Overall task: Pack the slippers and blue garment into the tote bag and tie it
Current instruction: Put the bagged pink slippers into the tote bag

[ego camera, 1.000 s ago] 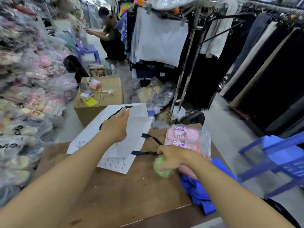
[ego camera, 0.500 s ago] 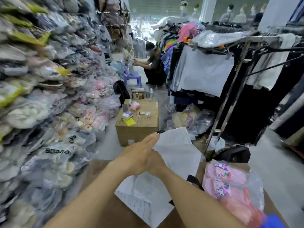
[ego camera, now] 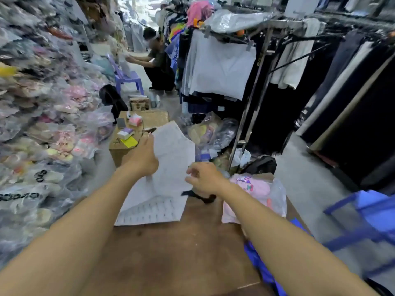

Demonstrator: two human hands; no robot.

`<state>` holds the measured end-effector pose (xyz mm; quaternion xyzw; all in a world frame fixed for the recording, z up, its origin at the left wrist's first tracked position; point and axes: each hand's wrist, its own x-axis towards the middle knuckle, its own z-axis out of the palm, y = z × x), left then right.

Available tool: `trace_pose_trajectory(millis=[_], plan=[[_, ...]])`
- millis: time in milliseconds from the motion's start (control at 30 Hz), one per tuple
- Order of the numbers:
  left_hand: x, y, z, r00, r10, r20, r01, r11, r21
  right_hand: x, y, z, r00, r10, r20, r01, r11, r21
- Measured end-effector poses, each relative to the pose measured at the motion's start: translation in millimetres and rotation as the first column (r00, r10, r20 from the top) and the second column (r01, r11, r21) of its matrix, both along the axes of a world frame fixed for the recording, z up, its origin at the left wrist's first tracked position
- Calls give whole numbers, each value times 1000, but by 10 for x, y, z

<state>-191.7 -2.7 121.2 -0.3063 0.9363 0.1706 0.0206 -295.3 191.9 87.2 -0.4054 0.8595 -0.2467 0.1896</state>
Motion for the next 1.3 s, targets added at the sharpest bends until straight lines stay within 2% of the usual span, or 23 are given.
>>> trace_pose_trajectory(millis=[67,100,133,200,267,300,433,633,733,833,900,1033,1100,1167,1300], plan=[[-155,55,-90,1000,24,-7,-24,1000,-9,-146,424,34,997,-47,-54,51,996,74],[-223,112,-135,999,35,3,-35,999,-11,-199,652,15,995,-41,-86,57,980,191],[-280,174,-181,999,40,20,-40,999,-11,-235,866,-22,993,-27,-118,67,931,358],[-363,313,-264,997,38,63,-37,999,-21,-291,1265,-185,990,4,-141,94,733,674],[-420,407,-373,997,25,78,-24,1000,-19,-274,1562,-369,997,-31,-70,75,577,813],[-435,443,-424,996,12,86,-10,1000,-20,-256,1669,-460,998,-57,-41,66,564,823],[-455,497,-540,994,-35,101,38,999,-26,-133,1853,-660,989,-127,-81,146,681,718],[-361,471,-483,991,-59,119,61,998,-13,-108,1760,-534,985,-109,-132,170,699,694],[-278,429,-428,990,-84,115,83,996,10,-131,1706,-457,987,-123,-99,157,713,683],[-166,380,-401,984,-141,109,138,990,36,-183,1562,-235,986,-164,-14,138,778,613],[-74,352,-346,976,-193,105,188,980,62,-199,1384,-7,985,-169,28,130,843,523],[165,290,-209,972,-223,71,217,973,84,-49,771,295,995,-81,58,65,969,240],[302,235,-174,965,-257,57,252,964,89,99,400,302,994,-76,78,66,991,120],[449,168,-129,955,-292,48,287,953,97,264,19,208,982,-63,176,56,997,48],[689,151,54,946,-323,4,322,943,80,519,-656,-198,943,-173,283,173,985,28]])
